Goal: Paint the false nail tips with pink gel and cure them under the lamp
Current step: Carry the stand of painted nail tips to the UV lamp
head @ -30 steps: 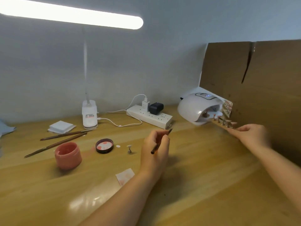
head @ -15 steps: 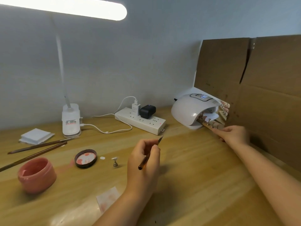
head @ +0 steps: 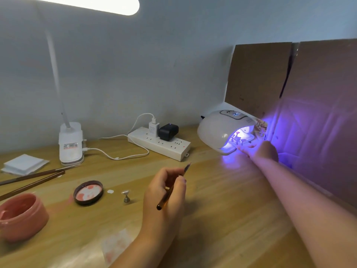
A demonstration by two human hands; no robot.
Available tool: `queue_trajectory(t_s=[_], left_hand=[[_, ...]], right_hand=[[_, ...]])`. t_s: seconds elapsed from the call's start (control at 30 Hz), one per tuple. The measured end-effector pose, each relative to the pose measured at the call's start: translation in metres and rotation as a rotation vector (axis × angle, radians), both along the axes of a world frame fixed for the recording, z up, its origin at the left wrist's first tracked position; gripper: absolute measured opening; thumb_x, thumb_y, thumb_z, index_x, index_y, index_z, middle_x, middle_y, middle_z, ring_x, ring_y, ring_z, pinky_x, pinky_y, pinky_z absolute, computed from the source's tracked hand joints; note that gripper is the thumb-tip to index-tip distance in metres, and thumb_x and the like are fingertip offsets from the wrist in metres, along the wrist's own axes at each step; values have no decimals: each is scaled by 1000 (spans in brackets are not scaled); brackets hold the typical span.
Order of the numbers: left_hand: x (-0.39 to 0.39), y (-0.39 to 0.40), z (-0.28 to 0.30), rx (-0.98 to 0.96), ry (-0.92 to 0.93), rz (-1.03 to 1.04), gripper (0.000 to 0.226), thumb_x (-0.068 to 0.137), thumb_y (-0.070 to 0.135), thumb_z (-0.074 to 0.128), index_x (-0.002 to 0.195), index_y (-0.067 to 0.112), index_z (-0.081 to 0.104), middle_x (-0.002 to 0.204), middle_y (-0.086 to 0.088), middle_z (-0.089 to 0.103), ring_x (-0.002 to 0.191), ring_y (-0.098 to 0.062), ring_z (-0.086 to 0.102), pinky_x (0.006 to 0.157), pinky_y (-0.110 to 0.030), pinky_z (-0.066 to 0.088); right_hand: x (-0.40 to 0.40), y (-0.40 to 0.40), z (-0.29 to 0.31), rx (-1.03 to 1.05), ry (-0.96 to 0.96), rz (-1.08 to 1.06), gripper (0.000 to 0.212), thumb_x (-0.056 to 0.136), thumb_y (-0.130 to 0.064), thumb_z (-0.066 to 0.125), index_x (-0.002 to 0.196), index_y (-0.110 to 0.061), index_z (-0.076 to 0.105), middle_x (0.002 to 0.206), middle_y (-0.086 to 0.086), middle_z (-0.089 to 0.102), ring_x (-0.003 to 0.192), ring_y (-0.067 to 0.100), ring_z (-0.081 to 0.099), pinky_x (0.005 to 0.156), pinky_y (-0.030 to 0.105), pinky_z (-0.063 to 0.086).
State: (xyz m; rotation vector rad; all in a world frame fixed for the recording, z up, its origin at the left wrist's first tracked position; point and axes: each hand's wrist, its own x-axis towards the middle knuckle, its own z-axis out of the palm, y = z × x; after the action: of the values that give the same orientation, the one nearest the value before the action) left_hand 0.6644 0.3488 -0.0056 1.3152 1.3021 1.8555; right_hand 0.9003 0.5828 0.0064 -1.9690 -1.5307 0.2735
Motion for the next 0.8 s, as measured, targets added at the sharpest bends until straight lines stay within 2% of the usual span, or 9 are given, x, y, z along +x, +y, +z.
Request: queue_trajectory(t_s=[0.1,0.2,0.3,0.4,0.5,0.6,0.67,0.73,0.8], left_hand=[[0,1,0,-12,-27,1,18,78,26,52,87,24,68,81,0,68,75,-16,61,61,-15,44],[0,3,0,-30,-84,11,19,76,28,52,86,24,68,79,1,68,75,-15,61,61,-11,43],[-2,5,-1,-47,-127,18,20,75,29,53,86,25,69,78,3,68,75,-11,62,62,-9,43],[-3,7,-1,-66,-162,29,21,74,30,53,86,24,69,77,3,69,75,-7,62,63,-8,43],[-5,8,0,-83,-216,59,23,72,31,54,87,24,70,80,0,70,74,-3,61,64,-10,44],[-7,9,1,-106,-261,66,15,79,29,59,89,26,70,85,-1,70,77,-2,61,67,-18,44],[-8,9,0,-107,-256,76,10,86,22,61,89,26,70,85,-1,71,75,0,61,64,-12,43],[-8,8,0,-108,-255,84,10,87,22,61,90,26,70,84,0,71,74,1,61,60,-7,42],[-8,7,2,-108,-259,88,12,82,27,61,89,25,70,82,2,71,75,0,62,60,-7,42]], right_hand=[[-12,5,-3,-5,0,-74,43,69,-59,76,85,-18,75,95,11,71,96,29,66,72,27,43],[-22,9,-6,-47,-17,-106,54,74,-61,70,102,-15,72,109,11,68,103,28,63,75,28,40],[-28,14,-5,-91,-48,19,41,91,-47,56,110,-12,69,118,13,65,103,28,59,85,30,44],[-31,10,-5,-116,-185,159,42,100,-37,40,126,-10,59,129,16,58,116,33,54,94,36,43],[-27,3,2,59,-230,165,37,97,-38,45,105,-7,64,107,17,65,102,35,59,81,35,46],[-30,5,26,343,-107,198,18,88,-30,52,83,-14,60,83,7,63,82,30,60,68,34,49],[-37,15,49,339,-73,269,16,86,-24,53,96,-14,58,93,9,63,88,31,60,76,41,52],[-42,29,66,200,-81,304,33,87,-17,51,120,-15,53,116,16,59,104,36,58,89,45,51],[-45,42,76,71,-131,298,48,90,-13,46,138,-20,46,140,15,48,123,36,49,101,43,44]])
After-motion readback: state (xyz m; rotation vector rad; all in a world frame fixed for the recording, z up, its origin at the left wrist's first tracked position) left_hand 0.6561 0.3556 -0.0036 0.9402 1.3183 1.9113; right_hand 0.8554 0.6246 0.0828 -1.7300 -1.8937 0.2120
